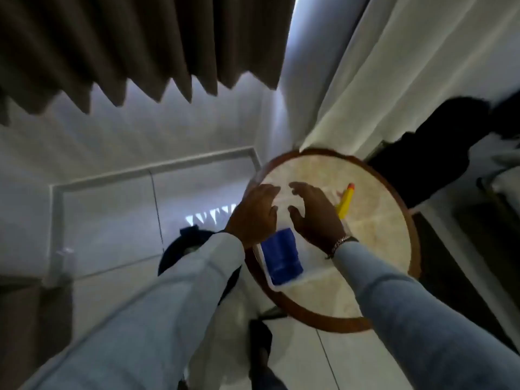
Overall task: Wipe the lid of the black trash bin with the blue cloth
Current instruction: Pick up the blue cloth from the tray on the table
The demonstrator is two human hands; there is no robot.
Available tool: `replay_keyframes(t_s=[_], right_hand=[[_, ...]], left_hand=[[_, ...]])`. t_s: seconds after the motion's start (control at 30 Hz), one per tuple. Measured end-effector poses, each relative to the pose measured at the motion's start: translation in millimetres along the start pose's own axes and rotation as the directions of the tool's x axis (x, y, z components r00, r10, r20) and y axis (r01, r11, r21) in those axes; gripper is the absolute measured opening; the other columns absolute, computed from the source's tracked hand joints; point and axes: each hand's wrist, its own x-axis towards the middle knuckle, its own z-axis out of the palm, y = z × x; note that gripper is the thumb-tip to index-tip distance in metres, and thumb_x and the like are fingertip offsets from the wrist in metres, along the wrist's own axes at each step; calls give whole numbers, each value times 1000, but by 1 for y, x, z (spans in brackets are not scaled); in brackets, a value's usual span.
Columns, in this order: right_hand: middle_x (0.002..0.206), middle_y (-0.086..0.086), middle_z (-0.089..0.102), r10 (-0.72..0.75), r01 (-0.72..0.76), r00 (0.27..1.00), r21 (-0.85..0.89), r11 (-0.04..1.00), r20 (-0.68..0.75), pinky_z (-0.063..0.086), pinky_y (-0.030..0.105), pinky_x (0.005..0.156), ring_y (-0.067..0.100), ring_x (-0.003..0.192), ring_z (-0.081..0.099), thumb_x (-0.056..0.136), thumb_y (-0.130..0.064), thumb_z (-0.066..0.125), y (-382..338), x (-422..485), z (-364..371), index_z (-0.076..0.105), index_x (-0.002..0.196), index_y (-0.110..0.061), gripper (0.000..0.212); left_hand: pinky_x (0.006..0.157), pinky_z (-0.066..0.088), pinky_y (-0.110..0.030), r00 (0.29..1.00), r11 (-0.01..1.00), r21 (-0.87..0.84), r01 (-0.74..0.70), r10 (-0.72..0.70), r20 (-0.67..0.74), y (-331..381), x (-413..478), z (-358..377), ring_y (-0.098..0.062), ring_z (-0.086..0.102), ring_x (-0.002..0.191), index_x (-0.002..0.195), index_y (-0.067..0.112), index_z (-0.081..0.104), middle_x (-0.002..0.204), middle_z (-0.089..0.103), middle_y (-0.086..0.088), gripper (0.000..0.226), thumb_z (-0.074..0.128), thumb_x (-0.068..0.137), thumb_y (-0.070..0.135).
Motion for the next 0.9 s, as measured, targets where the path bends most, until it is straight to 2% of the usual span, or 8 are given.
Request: replay_keyframes(t_s=[0.13, 0.2, 0.3, 0.4, 0.5, 0.63, 0.8, 0.9], right_hand=[[108, 9, 65, 227, -225, 965, -30, 974, 132, 48, 36, 88, 26, 102, 59, 88, -24, 60, 59, -21, 57, 59, 106, -15, 20], [103, 13, 65, 317, -312, 932, -55, 949, 174, 48, 38, 82, 30, 96, 60, 87, -31, 62, 82, -30, 84, 59, 101, -10, 25], [94, 14, 67, 421, -419, 882, -53, 906, 211, 55, 42, 73, 33, 85, 64, 78, -41, 69, 102, -33, 113, 56, 98, -9, 40], [91, 16, 68, 454, -456, 855, -54, 888, 252, 47, 35, 63, 36, 81, 65, 73, -30, 74, 115, -34, 136, 54, 96, -9, 36], [90, 15, 70, 446, -456, 874, 8, 890, 192, 38, 30, 64, 33, 81, 64, 75, -19, 72, 126, -34, 145, 59, 94, -10, 25], [85, 6, 68, 409, -417, 909, 189, 889, 82, 44, 30, 68, 19, 75, 58, 73, -8, 71, 121, -39, 130, 63, 91, -8, 20], [87, -1, 65, 328, -291, 945, 475, 830, 6, 55, 30, 76, 22, 83, 65, 78, -3, 70, 93, -42, 93, 61, 97, -7, 21], [93, -2, 64, 274, -236, 961, 630, 740, 39, 56, 32, 83, 22, 92, 66, 81, 1, 67, 57, -40, 87, 59, 102, -7, 24]], left_hand=[[115, 34, -42, 964, 986, -44, 163, -150, 219, -24, 9, 71, -31, 44, 135, 142, 7, 41, 145, 47, -16, 53, 50, 90, 3], [117, 31, -44, 932, 971, -50, 233, -209, 297, -38, 12, 103, -31, 40, 138, 146, 8, 35, 149, 43, -17, 61, 51, 88, 0], [117, 30, -46, 916, 974, 5, 228, -217, 337, -55, 22, 132, -30, 37, 140, 151, 13, 24, 151, 39, -15, 71, 56, 87, 6], [112, 36, -49, 892, 971, 153, 186, -232, 387, -68, 31, 148, -34, 39, 136, 150, 13, 24, 148, 40, -17, 75, 60, 84, 11], [105, 41, -48, 891, 948, 275, 158, -257, 374, -72, 39, 159, -37, 46, 125, 141, 10, 36, 136, 47, -18, 64, 63, 83, 16], [101, 47, -44, 880, 946, 12, 325, -307, 363, -65, 53, 147, -36, 57, 112, 124, 1, 50, 121, 59, -22, 46, 66, 83, 12], [87, 48, -27, 911, 880, -302, 368, -275, 308, -58, 38, 94, -28, 62, 107, 112, 0, 59, 112, 66, -17, 41, 78, 78, 15], [101, 49, -37, 908, 764, -493, 415, -317, 274, -66, 11, 60, -25, 60, 116, 122, 0, 57, 123, 64, -15, 46, 75, 81, 12]])
